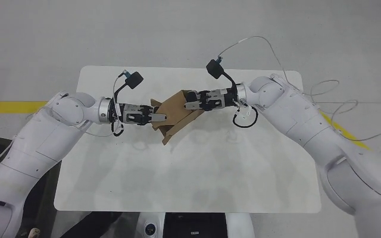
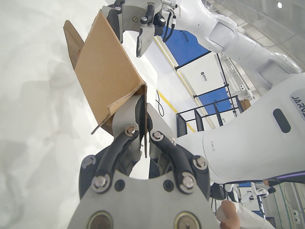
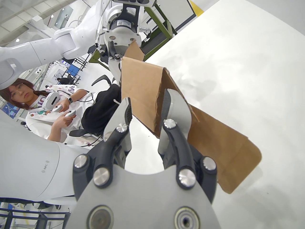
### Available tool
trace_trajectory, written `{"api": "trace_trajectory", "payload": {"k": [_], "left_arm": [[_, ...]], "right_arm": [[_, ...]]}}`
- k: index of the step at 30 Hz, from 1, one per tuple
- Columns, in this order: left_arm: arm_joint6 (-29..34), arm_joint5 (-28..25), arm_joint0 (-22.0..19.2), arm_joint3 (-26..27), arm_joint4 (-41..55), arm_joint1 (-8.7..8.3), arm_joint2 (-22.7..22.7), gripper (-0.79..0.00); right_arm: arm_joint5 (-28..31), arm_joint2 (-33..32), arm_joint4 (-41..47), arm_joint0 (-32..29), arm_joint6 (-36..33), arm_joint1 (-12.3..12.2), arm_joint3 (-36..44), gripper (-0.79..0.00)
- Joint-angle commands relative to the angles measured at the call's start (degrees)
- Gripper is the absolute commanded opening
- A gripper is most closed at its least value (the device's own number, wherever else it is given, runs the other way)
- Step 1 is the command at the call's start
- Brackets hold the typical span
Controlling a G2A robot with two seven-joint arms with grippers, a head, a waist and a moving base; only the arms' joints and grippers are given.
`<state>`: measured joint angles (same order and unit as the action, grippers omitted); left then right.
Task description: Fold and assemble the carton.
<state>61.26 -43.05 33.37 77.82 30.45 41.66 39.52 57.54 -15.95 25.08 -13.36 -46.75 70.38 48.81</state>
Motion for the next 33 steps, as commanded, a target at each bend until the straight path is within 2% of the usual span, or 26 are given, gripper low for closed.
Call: {"api": "trace_trajectory", "payload": {"k": [1,12,20,30,32,33], "left_arm": [[-0.28,-0.27,-0.35,-0.1,0.14,-0.17,-0.63,-0.785],[-1.52,-1.51,-2.2,-0.31,0.92,-1.02,-3.93,-0.785],[-2.39,-2.38,-3.41,-0.32,1.2,-1.59,-6.16,-0.785],[-3.53,-3.52,-4.88,-0.46,1.5,-2.21,-8.74,-0.785],[-3.73,-3.72,-5.17,-0.42,1.58,-2.33,-9.23,-0.785],[-3.83,-3.82,-5.31,-0.43,1.62,-2.39,-9.47,-0.785]], "right_arm": [[0.0,0.77,0.46,0.15,0.0,0.25,-0.13,-0.554],[-0.28,5.34,5.25,1.71,-0.29,0.96,0.01,-0.603],[-2.4,6.21,11.38,1.56,-2.41,0.42,1.84,-0.699],[-5.64,6.21,11.85,1.74,-5.66,-0.2,4.11,-0.699],[-5.8,6.21,11.87,1.74,-5.82,-0.19,4.19,-0.72],[-5.86,6.21,11.89,1.74,-5.88,-0.18,4.19,-0.757]]}}
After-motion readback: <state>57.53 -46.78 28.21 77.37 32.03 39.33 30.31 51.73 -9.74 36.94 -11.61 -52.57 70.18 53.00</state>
